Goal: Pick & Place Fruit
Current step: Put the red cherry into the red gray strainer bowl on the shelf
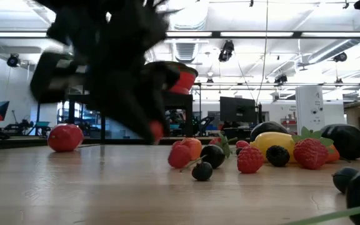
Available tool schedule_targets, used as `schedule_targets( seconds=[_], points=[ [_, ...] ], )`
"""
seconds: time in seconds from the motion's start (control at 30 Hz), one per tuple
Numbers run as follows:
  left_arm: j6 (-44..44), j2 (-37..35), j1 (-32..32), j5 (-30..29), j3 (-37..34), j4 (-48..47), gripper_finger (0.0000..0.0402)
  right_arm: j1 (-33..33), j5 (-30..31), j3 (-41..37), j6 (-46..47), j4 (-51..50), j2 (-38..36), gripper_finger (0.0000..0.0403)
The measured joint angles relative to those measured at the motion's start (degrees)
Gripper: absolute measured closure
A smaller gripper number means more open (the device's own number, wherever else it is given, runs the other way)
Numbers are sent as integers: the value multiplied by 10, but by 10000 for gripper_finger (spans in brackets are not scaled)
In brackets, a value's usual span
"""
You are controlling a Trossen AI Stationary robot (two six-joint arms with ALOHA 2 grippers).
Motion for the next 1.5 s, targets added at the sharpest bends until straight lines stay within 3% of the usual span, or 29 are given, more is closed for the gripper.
schedule_targets(
  seconds=[0.27,0.47,0.7,0.87,1.03,1.33,1.5],
  points=[
    [29,-96,21,-138,44,-43,260,0,0,0,0,0,0,394],
    [61,-167,68,-223,60,-5,300,0,0,0,0,0,0,394],
    [57,-224,151,-236,61,15,360,0,0,0,0,0,0,394],
    [33,-226,166,-212,61,6,373,0,0,0,0,0,0,394],
    [56,-198,158,-210,60,-7,348,0,0,0,0,0,0,394],
    [36,-148,133,-201,60,-23,241,0,0,0,0,0,0,394],
    [8,-116,108,-200,60,-37,222,0,0,0,0,0,0,394]
  ],
)
